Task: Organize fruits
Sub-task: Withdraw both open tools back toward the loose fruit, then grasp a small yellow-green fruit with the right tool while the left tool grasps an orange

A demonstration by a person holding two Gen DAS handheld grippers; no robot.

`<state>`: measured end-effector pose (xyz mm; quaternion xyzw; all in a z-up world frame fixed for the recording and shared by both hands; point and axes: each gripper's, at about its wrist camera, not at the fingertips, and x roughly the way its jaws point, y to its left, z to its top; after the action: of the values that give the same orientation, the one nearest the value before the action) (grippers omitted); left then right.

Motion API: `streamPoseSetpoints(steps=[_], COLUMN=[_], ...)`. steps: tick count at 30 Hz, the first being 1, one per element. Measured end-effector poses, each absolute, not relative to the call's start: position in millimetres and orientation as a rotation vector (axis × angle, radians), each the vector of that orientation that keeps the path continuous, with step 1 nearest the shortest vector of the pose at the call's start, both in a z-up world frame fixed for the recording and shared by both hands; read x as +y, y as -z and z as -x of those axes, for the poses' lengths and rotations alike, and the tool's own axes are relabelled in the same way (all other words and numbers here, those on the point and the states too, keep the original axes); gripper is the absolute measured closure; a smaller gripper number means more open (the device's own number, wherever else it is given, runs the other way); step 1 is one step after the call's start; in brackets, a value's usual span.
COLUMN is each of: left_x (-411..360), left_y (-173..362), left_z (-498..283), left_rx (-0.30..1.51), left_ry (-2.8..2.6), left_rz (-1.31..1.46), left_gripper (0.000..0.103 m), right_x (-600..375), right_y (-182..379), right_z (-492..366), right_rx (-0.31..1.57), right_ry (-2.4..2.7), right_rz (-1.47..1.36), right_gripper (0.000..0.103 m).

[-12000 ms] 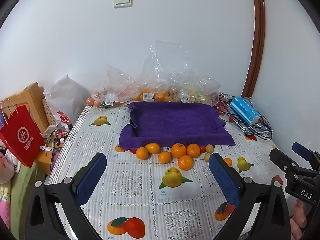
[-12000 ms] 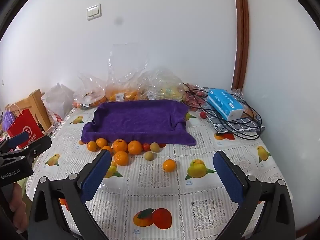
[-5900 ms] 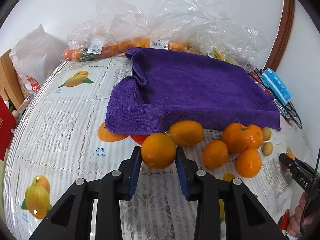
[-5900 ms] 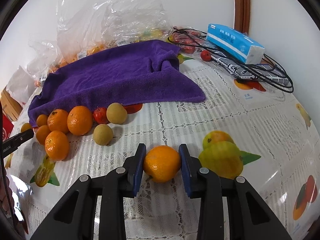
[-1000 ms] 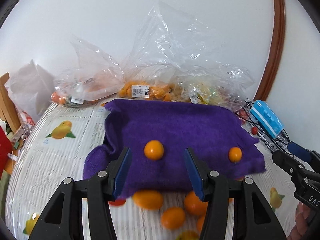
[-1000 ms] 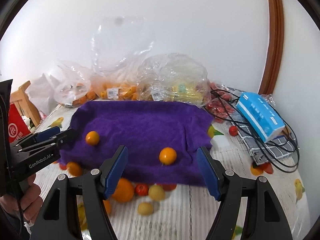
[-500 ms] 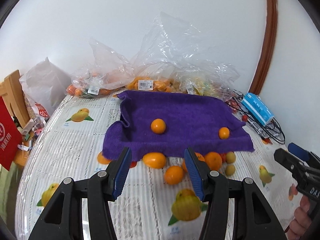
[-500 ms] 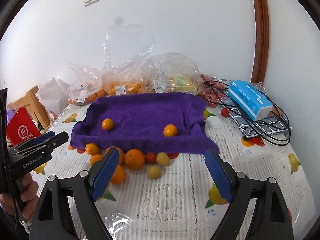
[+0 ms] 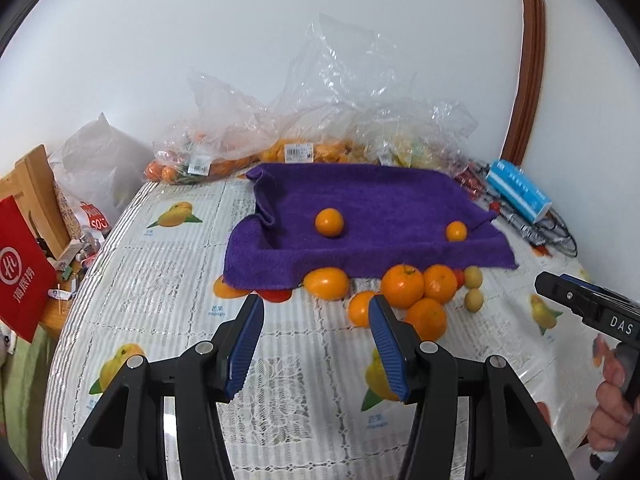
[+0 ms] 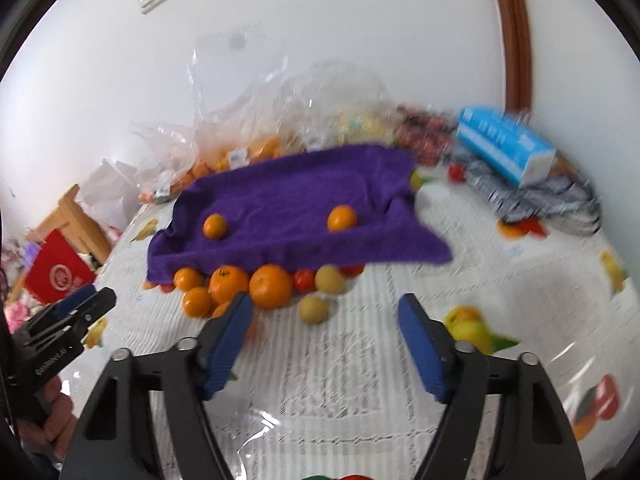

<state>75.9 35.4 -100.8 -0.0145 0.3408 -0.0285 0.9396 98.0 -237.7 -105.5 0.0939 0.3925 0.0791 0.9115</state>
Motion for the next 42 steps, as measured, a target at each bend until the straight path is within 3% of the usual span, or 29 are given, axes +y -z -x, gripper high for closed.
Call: streamPoseSetpoints(steps=[2, 6, 11, 26, 42], left_x=[37.4, 41.6, 46.5, 55.1, 10.3], left_y=[105.5, 119.9, 137.9, 153.0, 160.5], left_z=[-80.0, -92.7, -105.4, -121.9, -138.1], left_rx=[0.708, 0.770, 0.822, 0.840, 0.880], left_ry=[0.057, 0.048, 0.041, 0.081, 0.249], left_rz=[0.033, 0.050, 0.060, 0.122, 0.082], left_gripper=[0.051, 0.051, 0.051, 0.051, 0.051], right_x=[-236.1, -228.7, -215.0, -198.6, -232.6], right_y=[114.5, 131.1, 147.4, 180.5, 179.9], right_z=[-103.0, -110.9, -118.9, -152.8, -123.3], right_rx=[0.833, 0.876, 0.862, 0.899, 0.891], right_ry=[-0.166, -0.177, -0.168, -0.174, -0.117], right_rz=[-0.179, -0.151, -0.106, -0.069, 0.002], right_gripper=[0.033, 0.046, 0.046, 0.078, 0.078])
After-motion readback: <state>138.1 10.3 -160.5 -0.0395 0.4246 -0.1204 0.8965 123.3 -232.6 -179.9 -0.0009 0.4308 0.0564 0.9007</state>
